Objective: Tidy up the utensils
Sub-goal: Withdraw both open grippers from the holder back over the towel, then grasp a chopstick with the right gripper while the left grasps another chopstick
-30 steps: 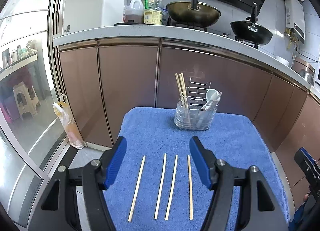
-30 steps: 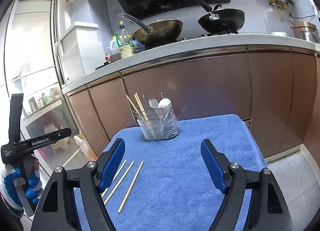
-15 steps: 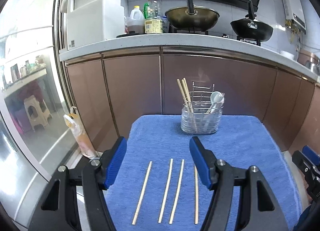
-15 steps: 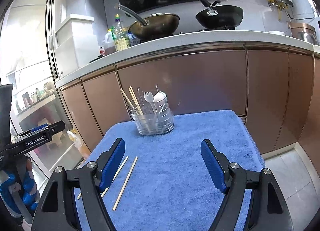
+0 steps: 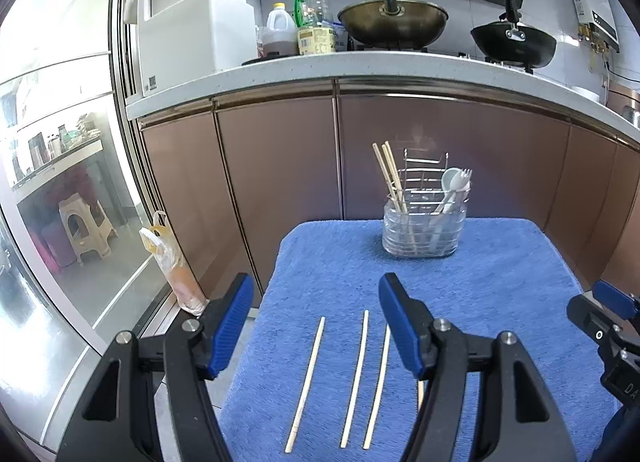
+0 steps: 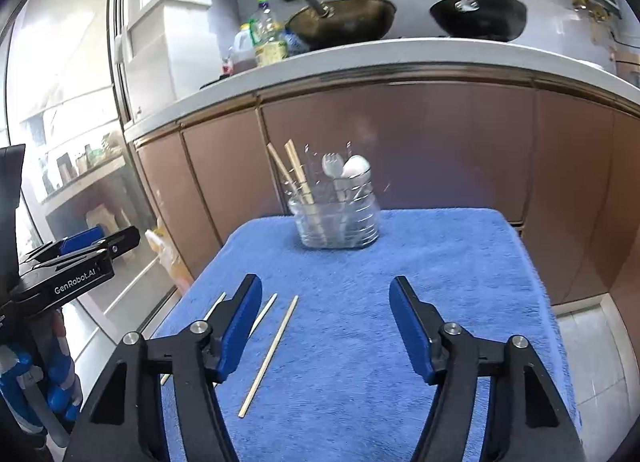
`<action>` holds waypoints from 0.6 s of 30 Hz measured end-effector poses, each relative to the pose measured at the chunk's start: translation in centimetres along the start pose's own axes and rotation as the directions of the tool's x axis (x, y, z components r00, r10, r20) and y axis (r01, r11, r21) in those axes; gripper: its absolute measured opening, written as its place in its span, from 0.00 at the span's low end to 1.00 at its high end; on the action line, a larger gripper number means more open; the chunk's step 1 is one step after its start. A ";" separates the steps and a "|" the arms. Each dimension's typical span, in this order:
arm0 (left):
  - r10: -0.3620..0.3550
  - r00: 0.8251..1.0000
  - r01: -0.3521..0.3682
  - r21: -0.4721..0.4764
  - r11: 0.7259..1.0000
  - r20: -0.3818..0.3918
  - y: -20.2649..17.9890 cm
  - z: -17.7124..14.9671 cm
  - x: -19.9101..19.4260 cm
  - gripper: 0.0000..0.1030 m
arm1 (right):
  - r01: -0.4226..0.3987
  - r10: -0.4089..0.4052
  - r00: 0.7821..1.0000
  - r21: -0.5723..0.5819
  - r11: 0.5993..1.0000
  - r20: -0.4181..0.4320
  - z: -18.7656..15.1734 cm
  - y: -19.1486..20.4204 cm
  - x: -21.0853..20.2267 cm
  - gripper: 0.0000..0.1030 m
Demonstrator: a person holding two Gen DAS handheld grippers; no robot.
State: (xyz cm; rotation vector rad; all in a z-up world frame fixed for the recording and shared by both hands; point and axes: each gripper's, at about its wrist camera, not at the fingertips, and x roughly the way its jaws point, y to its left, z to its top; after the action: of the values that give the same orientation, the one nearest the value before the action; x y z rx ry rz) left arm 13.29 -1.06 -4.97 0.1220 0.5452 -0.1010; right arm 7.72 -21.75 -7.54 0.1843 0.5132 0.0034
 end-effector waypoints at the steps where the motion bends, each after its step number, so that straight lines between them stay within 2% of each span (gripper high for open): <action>1: 0.000 1.000 0.000 0.000 1.000 -0.008 0.1 -0.1 0.4 0.62 | -0.006 0.006 1.000 -0.006 1.000 -0.011 0.0 0.2 0.5 0.60; 6: -0.005 0.999 0.005 -0.003 1.000 -0.052 0.5 -0.5 2.6 0.61 | -0.034 0.032 0.997 -0.024 0.999 -0.070 0.1 0.9 2.6 0.51; 10: -0.092 0.986 0.086 -0.052 0.995 -0.139 1.7 -0.7 5.4 0.61 | -0.067 0.063 0.988 -0.022 0.997 -0.141 0.0 1.2 5.0 0.45; 12: -0.173 0.962 0.157 -0.093 0.983 -0.210 2.5 -0.8 7.4 0.61 | -0.092 0.088 0.977 -0.011 0.996 -0.194 -0.1 1.3 6.4 0.41; 14: -0.237 0.929 0.212 -0.118 0.970 -0.285 3.2 -1.0 9.8 0.61 | -0.124 0.123 0.960 0.012 0.992 -0.251 -0.2 1.2 8.0 0.40; 15: -0.246 0.918 0.220 -0.115 0.969 -0.310 3.2 -1.1 10.6 0.61 | -0.147 0.151 0.944 0.035 0.989 -0.292 -0.3 1.1 9.1 0.39; 18: -0.287 0.872 0.269 -0.101 0.958 -0.396 2.7 -1.6 13.3 0.52 | -0.173 0.190 0.900 0.078 0.982 -0.392 -0.7 1.0 12.3 0.34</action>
State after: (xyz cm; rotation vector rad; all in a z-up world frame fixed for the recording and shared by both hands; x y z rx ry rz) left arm 24.18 0.96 -13.02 0.0201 0.9826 -0.3515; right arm 18.18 -20.03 -13.96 0.2747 0.9029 0.2175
